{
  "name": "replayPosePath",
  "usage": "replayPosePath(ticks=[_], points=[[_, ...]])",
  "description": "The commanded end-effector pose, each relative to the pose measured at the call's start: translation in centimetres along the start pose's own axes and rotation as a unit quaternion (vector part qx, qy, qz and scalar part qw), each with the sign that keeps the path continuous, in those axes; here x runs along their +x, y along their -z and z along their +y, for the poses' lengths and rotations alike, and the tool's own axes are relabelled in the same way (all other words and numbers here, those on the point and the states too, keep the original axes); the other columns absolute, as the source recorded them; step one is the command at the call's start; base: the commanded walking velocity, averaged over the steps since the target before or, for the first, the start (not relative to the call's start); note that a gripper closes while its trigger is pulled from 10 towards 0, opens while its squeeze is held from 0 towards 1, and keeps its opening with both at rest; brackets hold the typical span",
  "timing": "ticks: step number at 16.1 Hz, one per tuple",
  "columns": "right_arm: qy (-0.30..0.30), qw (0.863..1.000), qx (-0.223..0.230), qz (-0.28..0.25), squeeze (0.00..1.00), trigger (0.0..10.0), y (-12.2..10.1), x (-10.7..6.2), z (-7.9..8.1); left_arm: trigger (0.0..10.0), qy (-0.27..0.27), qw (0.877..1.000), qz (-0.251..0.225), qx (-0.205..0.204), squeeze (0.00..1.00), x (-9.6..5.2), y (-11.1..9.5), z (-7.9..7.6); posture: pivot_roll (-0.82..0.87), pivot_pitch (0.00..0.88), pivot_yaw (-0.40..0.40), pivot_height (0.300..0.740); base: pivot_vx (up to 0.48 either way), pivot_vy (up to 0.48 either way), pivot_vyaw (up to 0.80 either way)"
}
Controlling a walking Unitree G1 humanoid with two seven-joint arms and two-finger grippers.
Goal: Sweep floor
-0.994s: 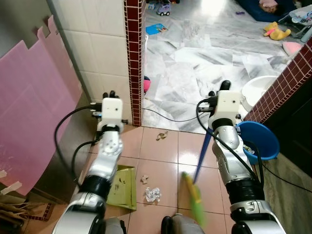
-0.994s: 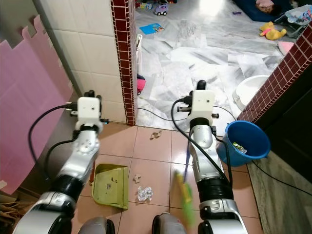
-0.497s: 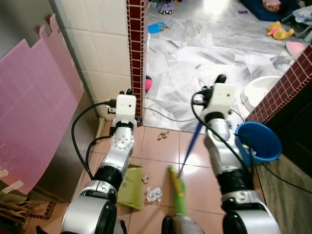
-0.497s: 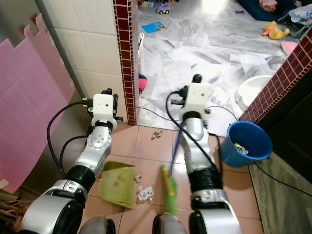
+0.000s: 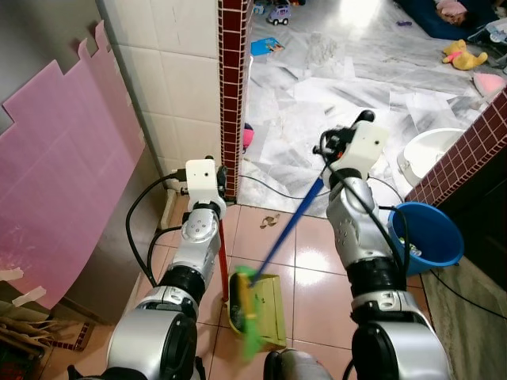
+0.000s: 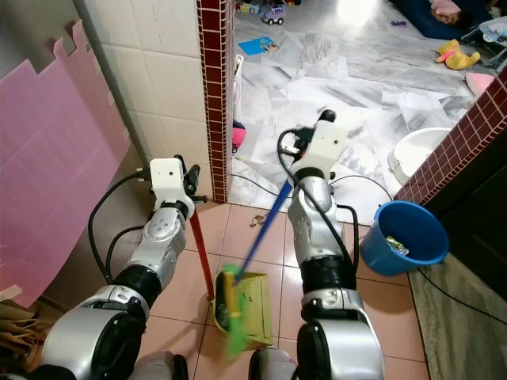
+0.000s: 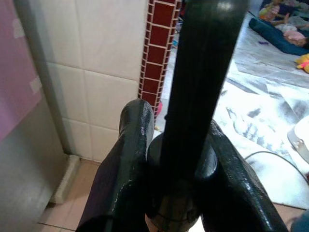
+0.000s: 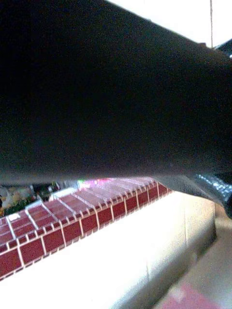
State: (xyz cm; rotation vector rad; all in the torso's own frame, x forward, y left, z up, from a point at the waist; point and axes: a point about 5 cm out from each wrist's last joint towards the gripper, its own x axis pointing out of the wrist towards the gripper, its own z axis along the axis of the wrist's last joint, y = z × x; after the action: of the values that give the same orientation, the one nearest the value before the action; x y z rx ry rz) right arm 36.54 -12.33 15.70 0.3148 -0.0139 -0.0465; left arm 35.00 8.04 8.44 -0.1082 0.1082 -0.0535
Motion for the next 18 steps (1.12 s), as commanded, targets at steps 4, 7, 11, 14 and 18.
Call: replayPosePath(ticks=[4, 7, 11, 14, 18], points=[[-0.137, 0.988, 0.040, -0.054, 0.00, 10.0, -5.2, 0.7, 4.2, 10.0, 0.016, 0.996, 0.062, -0.068, 0.00, -0.7, 2.4, -0.7, -0.12, 0.065, -0.069, 0.740, 0.000, 0.000, 0.00], [-0.213, 0.963, -0.064, -0.154, 0.00, 10.0, -8.5, -0.1, 5.2, 10.0, 0.017, 0.994, 0.061, -0.087, 0.00, -0.6, 2.2, -0.6, -0.12, 0.056, -0.070, 0.740, 0.000, 0.000, 0.00], [-0.149, 0.951, -0.175, -0.208, 0.00, 10.0, -9.6, 0.0, 1.2, 10.0, 0.029, 0.996, 0.035, -0.078, 0.00, -0.2, 1.3, -0.1, -0.13, 0.051, -0.050, 0.740, 0.000, 0.000, 0.00], [-0.130, 0.952, -0.189, -0.204, 0.00, 10.0, -9.3, 0.0, 0.2, 10.0, 0.031, 0.996, 0.028, -0.081, 0.00, -0.2, 1.0, 0.0, -0.13, 0.049, -0.049, 0.740, 0.000, 0.000, 0.00], [-0.086, 0.954, -0.226, -0.178, 0.00, 10.0, -6.8, -0.8, -1.7, 10.0, 0.033, 0.997, -0.017, -0.066, 0.00, -0.6, 0.0, 1.1, -0.09, 0.049, -0.015, 0.740, 0.000, 0.000, 0.00]])
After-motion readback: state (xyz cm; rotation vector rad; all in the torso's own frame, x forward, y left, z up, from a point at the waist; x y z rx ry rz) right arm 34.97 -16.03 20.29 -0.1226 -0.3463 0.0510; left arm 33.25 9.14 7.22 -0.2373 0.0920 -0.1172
